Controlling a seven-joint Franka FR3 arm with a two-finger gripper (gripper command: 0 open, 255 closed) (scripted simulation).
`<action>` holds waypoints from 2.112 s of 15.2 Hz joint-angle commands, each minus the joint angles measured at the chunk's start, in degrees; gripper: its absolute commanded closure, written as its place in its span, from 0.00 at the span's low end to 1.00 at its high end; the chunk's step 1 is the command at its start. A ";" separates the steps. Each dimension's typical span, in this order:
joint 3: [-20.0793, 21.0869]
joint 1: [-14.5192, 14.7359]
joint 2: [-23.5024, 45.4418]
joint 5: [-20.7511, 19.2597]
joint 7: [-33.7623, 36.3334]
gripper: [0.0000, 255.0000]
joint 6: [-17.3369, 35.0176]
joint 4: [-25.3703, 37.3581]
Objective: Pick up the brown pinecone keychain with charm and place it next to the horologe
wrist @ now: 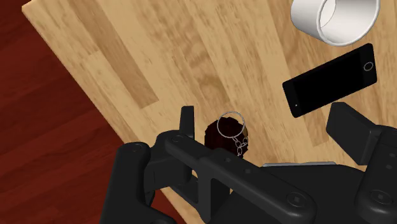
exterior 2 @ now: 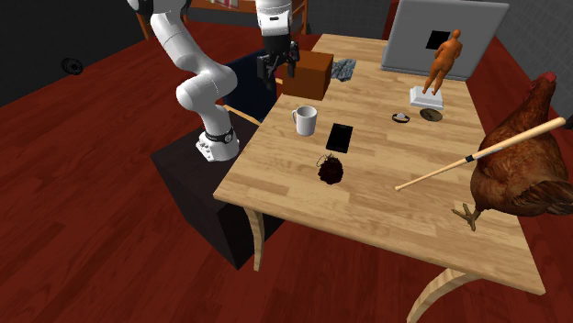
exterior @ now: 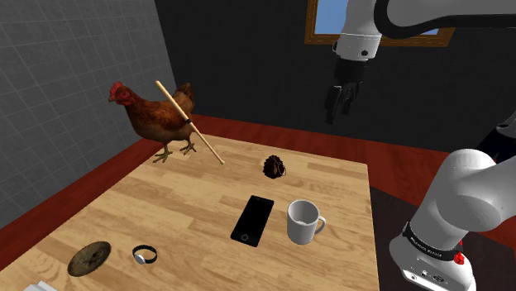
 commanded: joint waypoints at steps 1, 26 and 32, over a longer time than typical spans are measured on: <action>0.00 0.00 0.00 0.00 0.00 0.00 0.00 0.00; 0.46 0.52 40.32 4.60 -5.61 0.00 40.81 2.51; 0.74 0.79 42.74 4.95 -5.80 0.00 44.26 1.51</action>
